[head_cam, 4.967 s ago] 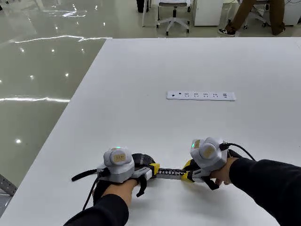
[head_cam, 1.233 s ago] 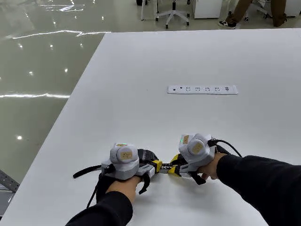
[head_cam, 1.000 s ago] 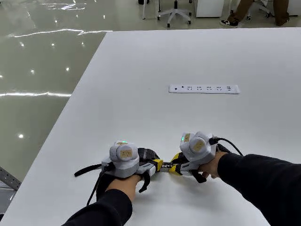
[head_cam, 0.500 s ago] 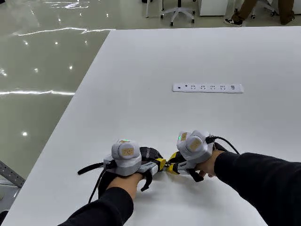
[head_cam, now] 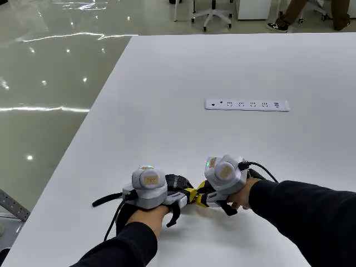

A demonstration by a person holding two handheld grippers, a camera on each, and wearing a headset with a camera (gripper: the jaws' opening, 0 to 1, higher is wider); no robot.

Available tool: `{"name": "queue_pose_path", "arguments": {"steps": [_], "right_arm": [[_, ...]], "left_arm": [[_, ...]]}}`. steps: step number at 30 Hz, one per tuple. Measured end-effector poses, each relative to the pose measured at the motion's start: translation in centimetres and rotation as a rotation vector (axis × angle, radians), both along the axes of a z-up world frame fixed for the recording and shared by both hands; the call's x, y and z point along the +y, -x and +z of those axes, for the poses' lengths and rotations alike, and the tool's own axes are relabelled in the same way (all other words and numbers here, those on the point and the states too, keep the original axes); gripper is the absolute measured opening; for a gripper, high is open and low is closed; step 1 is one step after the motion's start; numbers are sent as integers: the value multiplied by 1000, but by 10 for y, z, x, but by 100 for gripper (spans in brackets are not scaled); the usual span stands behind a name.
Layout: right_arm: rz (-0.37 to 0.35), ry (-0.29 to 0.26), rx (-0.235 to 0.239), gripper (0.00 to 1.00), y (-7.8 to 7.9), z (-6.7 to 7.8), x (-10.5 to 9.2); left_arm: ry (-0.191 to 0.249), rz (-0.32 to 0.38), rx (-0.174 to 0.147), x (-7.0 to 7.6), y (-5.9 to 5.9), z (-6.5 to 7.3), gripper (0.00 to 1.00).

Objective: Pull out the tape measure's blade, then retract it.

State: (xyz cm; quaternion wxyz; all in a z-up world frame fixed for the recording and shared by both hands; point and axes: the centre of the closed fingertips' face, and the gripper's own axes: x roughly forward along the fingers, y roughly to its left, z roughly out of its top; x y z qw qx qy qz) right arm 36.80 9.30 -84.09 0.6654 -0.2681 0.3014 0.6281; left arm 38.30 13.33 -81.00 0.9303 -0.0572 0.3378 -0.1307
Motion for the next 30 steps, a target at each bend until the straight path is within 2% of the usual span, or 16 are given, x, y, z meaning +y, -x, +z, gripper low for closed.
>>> {"name": "queue_pose_path", "arguments": {"steps": [13,15,16,20,21,22,23,24,26,27,28,29,30], "right_arm": [[-22,-4,-6,11,1,0,-1],[-22,14,-15,12,1,0,0],[-24,23,-16,12,2,0,0],[-59,20,-18,13,-1,-1,-2],[-100,24,-24,16,-5,-1,-4],[-117,29,-5,19,-4,-1,-6],[-124,8,-9,23,-5,2,-6],[-135,-25,-17,26,-6,7,-5],[-157,-53,-24,28,-6,15,-12],[-174,-69,-22,30,-7,19,-16],[-202,-95,-18,31,-8,24,-18],[-247,-136,-2,33,-9,32,-23],[-249,-148,-1,36,-7,36,-29]], "left_arm": [[3,2,-3,0,-1,0,60],[27,1,0,1,0,0,60],[25,-15,1,0,0,0,61],[64,-73,-27,1,4,2,60],[97,-90,-54,1,4,6,60],[108,-66,-84,8,2,10,64],[99,-60,-80,15,4,9,70],[107,-56,-76,23,7,9,75],[132,-40,-78,38,12,12,81],[127,-36,-99,45,13,15,88],[110,-34,-134,52,12,19,100],[96,-65,-144,59,16,23,99],[101,-70,-139,64,20,25,100]]}}
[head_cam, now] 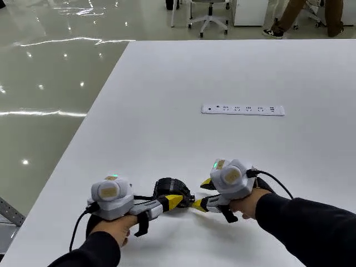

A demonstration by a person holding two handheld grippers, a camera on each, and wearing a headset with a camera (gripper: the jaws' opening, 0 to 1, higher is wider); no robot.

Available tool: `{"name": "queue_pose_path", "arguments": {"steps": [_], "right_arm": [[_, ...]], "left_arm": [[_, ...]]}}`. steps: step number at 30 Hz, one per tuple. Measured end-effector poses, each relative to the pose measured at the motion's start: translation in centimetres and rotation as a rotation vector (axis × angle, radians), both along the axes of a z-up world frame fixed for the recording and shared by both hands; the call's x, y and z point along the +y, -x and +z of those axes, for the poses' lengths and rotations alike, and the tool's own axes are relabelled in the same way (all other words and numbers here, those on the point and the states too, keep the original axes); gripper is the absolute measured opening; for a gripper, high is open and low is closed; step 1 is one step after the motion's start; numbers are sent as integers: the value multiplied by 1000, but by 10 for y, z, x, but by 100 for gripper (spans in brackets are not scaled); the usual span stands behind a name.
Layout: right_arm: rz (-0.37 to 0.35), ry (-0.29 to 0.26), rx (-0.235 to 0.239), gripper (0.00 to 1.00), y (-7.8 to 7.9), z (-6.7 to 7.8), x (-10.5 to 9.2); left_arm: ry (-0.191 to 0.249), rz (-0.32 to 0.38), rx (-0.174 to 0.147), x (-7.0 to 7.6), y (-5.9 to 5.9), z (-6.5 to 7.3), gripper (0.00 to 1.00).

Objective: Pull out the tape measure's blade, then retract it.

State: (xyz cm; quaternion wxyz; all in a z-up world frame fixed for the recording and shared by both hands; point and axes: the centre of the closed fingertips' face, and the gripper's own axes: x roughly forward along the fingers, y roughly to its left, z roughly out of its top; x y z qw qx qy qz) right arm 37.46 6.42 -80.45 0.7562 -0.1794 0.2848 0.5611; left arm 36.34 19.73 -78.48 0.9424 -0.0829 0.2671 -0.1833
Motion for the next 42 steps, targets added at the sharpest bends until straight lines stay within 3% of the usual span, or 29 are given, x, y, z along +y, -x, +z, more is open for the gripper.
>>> {"name": "queue_pose_path", "arguments": {"steps": [2,4,7,10,13,15,17,20,21,27,29,34,42], "right_arm": [[-10,-14,-20,39,4,8,-15],[-15,-2,-47,41,9,11,-33],[-68,-35,-57,42,15,23,-56],[-113,-28,-96,46,19,29,-84],[-161,-36,-107,51,26,34,-110],[-193,-26,-128,53,30,38,-129],[-221,-32,-130,55,36,40,-145],[-256,-32,-130,61,46,42,-168],[-272,-28,-128,63,49,42,-178],[-328,-9,-136,70,62,48,-219],[-342,-7,-144,72,64,50,-230],[-372,1,-134,82,67,48,-249],[-410,-17,-102,97,82,47,-270]], "left_arm": [[-11,-34,-31,8,4,10,100],[-32,-72,-24,14,12,12,100],[-132,-130,-37,24,21,14,100],[-116,-145,-53,23,29,25,100],[-86,-155,-54,23,36,31,100],[-67,-174,-99,17,41,42,100],[-81,-182,-135,16,44,44,100],[-78,-217,-143,11,54,48,100],[-103,-229,-141,12,56,46,100],[-102,-236,-116,21,66,46,100],[-127,-233,-113,29,65,44,100],[-133,-227,-98,40,69,47,100],[-131,-250,-99,38,75,52,100]]}}
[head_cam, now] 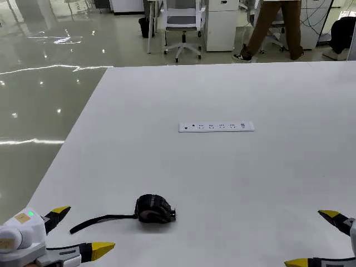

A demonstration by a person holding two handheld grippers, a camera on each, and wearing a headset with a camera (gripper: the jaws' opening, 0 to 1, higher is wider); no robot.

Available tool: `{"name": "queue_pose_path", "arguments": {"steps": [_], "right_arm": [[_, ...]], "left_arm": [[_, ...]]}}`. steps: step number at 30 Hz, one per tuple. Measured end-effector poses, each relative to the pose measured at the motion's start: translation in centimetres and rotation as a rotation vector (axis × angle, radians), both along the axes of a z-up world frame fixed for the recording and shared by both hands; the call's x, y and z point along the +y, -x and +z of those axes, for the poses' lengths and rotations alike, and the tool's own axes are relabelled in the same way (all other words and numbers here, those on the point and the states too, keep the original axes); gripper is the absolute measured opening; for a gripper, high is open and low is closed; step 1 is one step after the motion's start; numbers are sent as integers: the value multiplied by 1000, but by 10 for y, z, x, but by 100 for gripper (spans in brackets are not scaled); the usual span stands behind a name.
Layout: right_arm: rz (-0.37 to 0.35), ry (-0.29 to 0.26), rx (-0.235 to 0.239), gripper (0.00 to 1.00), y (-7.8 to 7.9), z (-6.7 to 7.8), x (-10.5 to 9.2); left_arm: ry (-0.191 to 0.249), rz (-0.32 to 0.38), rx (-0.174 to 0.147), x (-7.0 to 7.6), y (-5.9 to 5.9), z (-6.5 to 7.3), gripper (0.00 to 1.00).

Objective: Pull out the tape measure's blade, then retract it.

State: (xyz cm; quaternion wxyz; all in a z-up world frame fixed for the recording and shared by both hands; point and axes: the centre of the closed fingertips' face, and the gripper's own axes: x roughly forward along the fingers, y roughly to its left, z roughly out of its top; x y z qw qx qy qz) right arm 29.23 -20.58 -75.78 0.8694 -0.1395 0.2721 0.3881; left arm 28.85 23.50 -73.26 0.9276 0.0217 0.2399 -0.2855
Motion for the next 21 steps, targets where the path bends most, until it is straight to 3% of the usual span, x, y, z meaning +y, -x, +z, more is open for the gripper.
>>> {"name": "queue_pose_path", "arguments": {"steps": [1,5,9,15,17,21], "right_arm": [[-2,-13,9,99,2,1,-1],[2,27,-5,100,1,3,-8],[-13,14,-22,100,-2,10,-12],[-29,17,-13,100,-2,9,-17],[-35,13,-13,100,0,9,-17],[-40,16,-11,100,1,9,-19]], "left_arm": [[-4,-6,2,2,1,-1,100],[-3,5,-11,11,0,1,100],[-7,3,-13,12,0,3,100],[-8,-4,-23,13,-1,6,100],[-9,-20,-42,12,-1,7,100],[-1,-23,-23,11,1,6,100]]}}
